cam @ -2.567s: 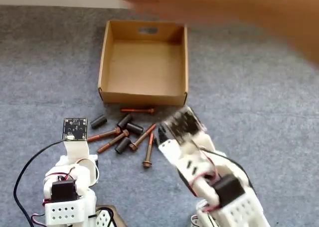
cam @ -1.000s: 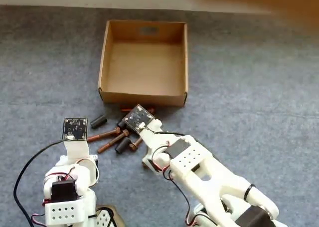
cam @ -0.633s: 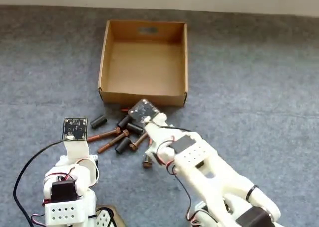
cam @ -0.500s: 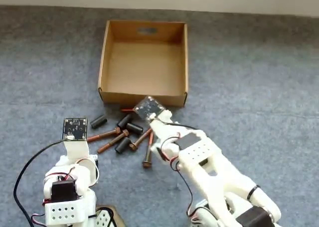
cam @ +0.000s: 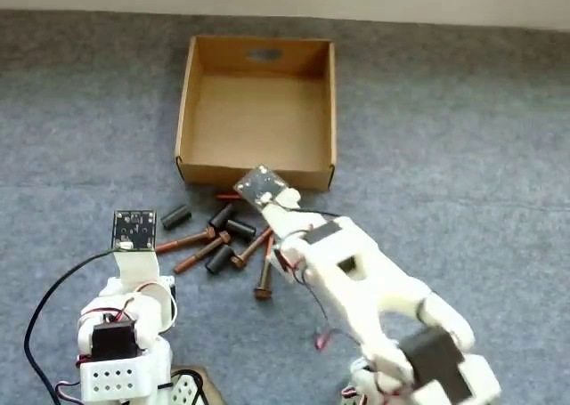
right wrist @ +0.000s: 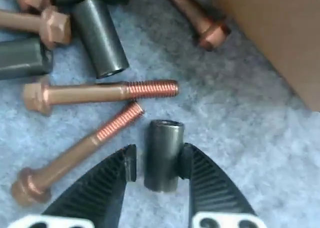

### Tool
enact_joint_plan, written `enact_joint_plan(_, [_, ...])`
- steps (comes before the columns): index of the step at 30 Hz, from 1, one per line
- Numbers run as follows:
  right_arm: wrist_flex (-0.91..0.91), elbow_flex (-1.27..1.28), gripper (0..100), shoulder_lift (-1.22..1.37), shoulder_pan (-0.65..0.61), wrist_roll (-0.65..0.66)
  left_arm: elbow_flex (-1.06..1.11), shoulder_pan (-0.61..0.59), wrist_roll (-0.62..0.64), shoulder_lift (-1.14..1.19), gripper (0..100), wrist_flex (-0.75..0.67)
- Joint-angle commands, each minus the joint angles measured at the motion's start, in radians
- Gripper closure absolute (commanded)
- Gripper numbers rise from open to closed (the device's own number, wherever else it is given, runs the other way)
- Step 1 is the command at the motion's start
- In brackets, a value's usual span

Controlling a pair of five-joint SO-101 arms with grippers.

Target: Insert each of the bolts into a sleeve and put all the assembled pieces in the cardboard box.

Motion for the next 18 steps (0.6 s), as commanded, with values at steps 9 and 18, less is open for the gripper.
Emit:
enact_joint_plan(9, [0.068, -0.145, 99.5, 0.11, 0.016, 0.008, 0.018, -0.005, -0.003, 0.001, 99, 0.002])
enact_joint_plan(18, [0.358, -0.07, 99.2, -0.357, 0.236, 0.005, 0.018, -0.005, -0.003, 0.001, 99, 0.002])
